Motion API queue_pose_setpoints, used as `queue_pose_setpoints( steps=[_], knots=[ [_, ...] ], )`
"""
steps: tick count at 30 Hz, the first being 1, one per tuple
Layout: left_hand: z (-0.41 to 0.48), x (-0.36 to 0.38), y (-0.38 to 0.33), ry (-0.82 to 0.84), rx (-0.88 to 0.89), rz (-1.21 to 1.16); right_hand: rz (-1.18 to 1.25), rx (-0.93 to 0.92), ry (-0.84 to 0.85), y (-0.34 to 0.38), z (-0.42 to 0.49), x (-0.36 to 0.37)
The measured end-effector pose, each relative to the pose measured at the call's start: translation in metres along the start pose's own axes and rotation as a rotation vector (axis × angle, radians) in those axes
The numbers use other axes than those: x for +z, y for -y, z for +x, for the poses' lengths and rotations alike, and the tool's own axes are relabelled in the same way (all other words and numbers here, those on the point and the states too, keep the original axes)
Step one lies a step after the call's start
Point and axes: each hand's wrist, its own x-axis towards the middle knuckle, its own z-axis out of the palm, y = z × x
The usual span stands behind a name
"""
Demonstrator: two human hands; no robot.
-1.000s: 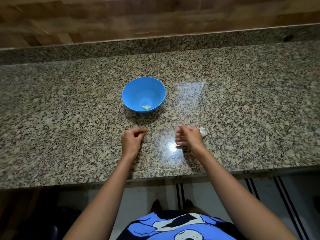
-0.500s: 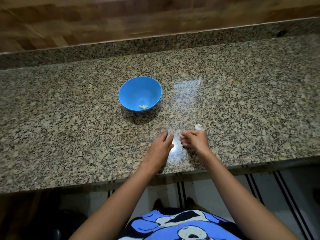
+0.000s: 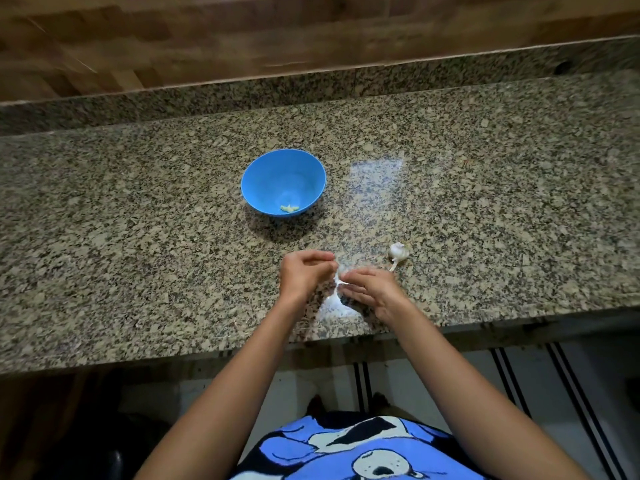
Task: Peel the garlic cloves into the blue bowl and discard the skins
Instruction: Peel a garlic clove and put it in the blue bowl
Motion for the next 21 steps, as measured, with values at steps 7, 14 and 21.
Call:
queue_pose_setpoints(
  steps=[7, 14, 21],
  knots=[
    [-0.008, 0.008, 0.006, -0.029, 0.335, 0.471, 0.242, 0.150, 0.083, 0.007, -0.007, 0.000],
    [-0.007, 0.006, 0.013, -0.018, 0.230, 0.238, 0.350, 0.232, 0.091, 0.009, -0.008, -0.003],
    [-0.007, 0.003, 0.022, 0.026, 0.216, 0.070, 0.211, 0.102, 0.012, 0.009, -0.005, -0.006]
  ],
)
